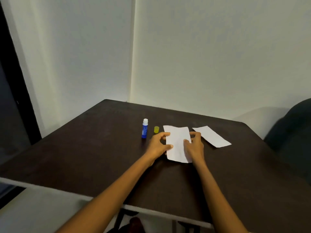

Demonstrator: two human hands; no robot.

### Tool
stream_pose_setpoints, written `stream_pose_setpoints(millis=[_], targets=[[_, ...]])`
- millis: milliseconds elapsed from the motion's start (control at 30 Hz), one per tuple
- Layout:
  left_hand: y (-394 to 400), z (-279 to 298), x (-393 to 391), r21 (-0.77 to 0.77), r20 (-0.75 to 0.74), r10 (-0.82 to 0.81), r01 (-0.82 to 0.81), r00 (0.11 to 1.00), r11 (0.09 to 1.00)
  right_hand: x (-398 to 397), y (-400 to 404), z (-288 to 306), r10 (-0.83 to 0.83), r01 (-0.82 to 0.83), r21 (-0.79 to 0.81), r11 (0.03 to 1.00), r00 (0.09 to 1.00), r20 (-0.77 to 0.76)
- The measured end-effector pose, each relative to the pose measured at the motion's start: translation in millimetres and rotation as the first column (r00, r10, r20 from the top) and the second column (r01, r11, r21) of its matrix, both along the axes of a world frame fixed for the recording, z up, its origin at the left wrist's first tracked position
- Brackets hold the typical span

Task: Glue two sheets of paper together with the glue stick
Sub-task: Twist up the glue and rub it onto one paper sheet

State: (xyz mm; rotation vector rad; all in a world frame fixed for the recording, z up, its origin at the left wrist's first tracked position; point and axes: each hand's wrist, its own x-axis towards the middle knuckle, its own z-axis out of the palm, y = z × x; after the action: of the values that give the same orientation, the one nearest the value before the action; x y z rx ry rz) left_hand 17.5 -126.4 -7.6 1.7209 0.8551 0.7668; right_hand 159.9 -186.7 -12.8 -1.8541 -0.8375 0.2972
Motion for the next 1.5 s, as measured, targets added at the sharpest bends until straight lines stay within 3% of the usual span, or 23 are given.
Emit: stream_pose_setpoints(millis=[133, 233, 333, 433, 567, 700, 900, 1133, 1233, 1333, 1500], targets=[[5.3, -5.6, -41.8, 0.288, -0.283, 0.019, 0.067, 0.959, 0.955, -27.4, -2.1, -2.2, 0.104, -0.083, -0.154, 0.985, 0.985, 0.140], [5.5, -8.7, -61.2, 0.454, -0.450, 0.047, 0.183, 0.892, 0.872, -42.8, -0.9, 2.5, 0.131, -0.038, -0.284, 0.958, 0.939, 0.318], [3.8, -13.9, -65.5, 0.594, -0.520, 0.151, 0.228, 0.841, 0.771, -52.3, 0.5, 7.8, 0.053, 0.082, -0.261, 0.962, 0.881, 0.470], [3.5, -20.5, -64.2, 0.610, -0.541, 0.178, 0.239, 0.822, 0.755, -63.3, 11.0, 14.0, 0.041, 0.079, -0.199, 0.977, 0.845, 0.534], [7.4, -24.5, -61.8, 0.572, -0.540, 0.138, 0.241, 0.830, 0.784, -88.7, 47.1, 22.2, 0.219, -0.138, -0.224, 0.965, 0.893, 0.393], [13.5, -24.6, -60.1, 0.544, -0.554, 0.125, 0.245, 0.823, 0.802, -107.3, 83.2, 21.0, 0.289, -0.235, -0.241, 0.941, 0.932, 0.218], [23.2, -28.4, -60.3, 0.585, -0.493, 0.127, 0.221, 0.861, 0.780, -95.5, 88.5, 14.2, 0.235, -0.231, -0.056, 0.971, 0.970, 0.064], [40.9, -25.8, -61.5, 0.511, -0.407, 0.156, 0.083, 0.900, 0.855, -44.2, 45.1, 25.4, 0.286, -0.253, 0.262, 0.931, 0.953, -0.096], [45.4, -25.4, -63.5, 0.505, -0.365, 0.196, 0.017, 0.910, 0.863, -31.3, 33.8, 24.9, 0.243, -0.201, 0.294, 0.934, 0.963, -0.113], [44.7, -25.7, -61.6, 0.527, -0.420, 0.225, 0.035, 0.879, 0.849, -30.2, 30.7, 22.4, 0.190, -0.121, 0.339, 0.933, 0.965, -0.181], [45.2, -27.5, -57.7, 0.610, -0.473, 0.332, 0.031, 0.816, 0.792, -42.7, 41.0, 16.1, 0.227, -0.170, 0.344, 0.923, 0.965, -0.133]])
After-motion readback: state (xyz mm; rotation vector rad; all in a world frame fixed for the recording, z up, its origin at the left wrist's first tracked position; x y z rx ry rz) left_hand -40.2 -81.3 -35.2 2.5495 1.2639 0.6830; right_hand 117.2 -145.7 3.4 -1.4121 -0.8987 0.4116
